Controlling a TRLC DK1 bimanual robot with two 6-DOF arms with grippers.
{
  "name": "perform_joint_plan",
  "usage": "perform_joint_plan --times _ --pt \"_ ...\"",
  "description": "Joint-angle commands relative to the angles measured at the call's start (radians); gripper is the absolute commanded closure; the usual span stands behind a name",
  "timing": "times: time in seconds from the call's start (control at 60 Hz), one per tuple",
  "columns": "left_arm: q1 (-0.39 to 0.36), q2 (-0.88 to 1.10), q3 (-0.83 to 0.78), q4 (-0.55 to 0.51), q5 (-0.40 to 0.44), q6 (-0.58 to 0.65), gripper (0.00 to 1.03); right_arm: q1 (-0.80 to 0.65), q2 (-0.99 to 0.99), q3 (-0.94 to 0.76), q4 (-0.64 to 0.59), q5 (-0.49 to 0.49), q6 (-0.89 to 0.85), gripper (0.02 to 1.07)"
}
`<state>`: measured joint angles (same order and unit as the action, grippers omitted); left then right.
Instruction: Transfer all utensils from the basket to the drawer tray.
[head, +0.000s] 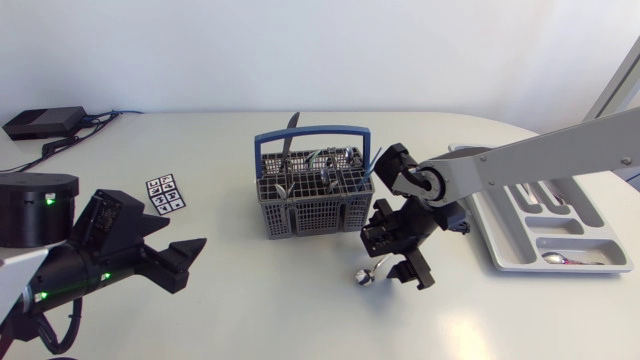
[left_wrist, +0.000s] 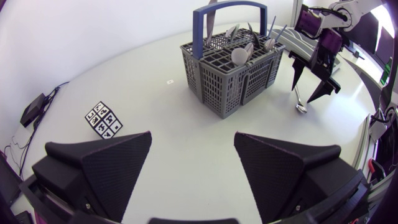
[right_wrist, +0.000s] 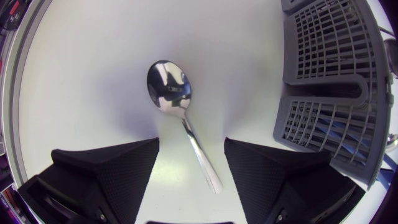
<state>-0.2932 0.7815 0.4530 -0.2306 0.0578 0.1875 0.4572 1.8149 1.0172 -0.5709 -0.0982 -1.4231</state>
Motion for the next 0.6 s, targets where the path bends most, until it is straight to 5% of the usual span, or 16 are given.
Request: perform_joint_plan --times 0.0,0.167,0.3,0.583 --pt "0.000 0.016 0.004 0.010 -0.004 0.004 0.10 0.018 0.035 0.020 -0.001 0.012 -0.054 0.51" --pt "0.000 0.024 0.003 0.013 -0.004 0.003 0.10 0.047 0.069 0.043 -0.052 0.048 -0.074 0.64" --pt "0.000 0.027 0.003 0.014 -0.004 0.003 0.10 0.054 0.093 0.066 -0.113 0.069 -0.100 0.88" --pt "0.000 0.032 0.001 0.017 -0.004 0.001 0.10 0.058 0.139 0.110 -0.215 0.106 -0.094 0.95"
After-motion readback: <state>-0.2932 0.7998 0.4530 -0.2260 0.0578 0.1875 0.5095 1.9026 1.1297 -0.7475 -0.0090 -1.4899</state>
